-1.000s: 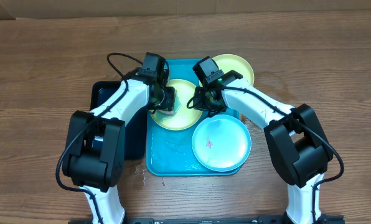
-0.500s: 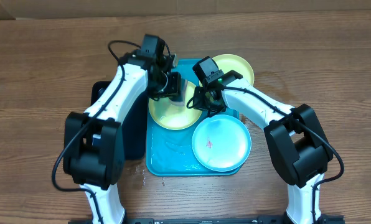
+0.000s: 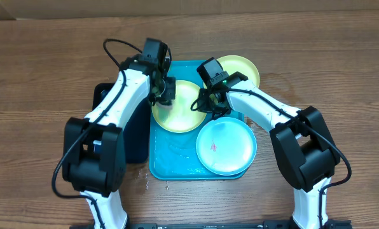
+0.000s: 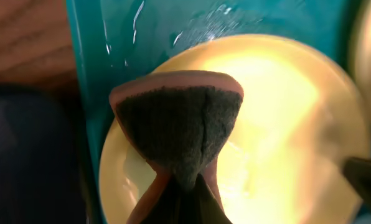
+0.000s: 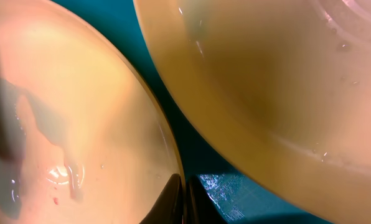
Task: Clean dirty plates on tray and stack at the side
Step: 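Scrub the left yellow plate's red stain with the sponge, left gripper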
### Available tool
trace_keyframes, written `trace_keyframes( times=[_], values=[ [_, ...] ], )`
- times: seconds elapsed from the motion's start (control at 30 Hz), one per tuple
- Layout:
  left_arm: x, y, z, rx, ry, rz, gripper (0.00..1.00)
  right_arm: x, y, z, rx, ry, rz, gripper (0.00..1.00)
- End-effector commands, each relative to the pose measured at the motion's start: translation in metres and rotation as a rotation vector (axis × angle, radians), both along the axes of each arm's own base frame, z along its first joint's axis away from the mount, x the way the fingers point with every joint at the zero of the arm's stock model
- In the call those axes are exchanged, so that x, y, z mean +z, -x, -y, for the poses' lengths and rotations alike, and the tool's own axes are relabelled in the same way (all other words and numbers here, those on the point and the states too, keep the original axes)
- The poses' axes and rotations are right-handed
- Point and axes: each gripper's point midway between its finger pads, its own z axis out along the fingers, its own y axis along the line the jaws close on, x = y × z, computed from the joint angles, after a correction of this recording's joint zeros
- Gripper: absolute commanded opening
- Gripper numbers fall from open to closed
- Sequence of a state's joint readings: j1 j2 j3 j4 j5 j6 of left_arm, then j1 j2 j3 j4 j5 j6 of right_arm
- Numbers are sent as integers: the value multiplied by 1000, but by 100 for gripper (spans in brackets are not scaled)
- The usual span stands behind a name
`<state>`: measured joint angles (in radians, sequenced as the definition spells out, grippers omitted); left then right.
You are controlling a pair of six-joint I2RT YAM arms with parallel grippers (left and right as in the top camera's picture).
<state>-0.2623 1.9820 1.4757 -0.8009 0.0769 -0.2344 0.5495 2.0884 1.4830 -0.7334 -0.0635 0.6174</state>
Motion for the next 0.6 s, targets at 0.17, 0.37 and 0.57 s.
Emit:
trace_keyframes(
  times=[0.17,0.37,0.57],
  values=[
    [-56,22,1,-3,-28,-111,4,5,-6,-3,-6,-10,20,4],
    [-88,40,12,-7,37,-227,4,5,-6,-3,-6,-11,20,4],
    [-82,47,27,-40,184,-284,4,5,-7,-4,-5,-13,23,4]
  ],
)
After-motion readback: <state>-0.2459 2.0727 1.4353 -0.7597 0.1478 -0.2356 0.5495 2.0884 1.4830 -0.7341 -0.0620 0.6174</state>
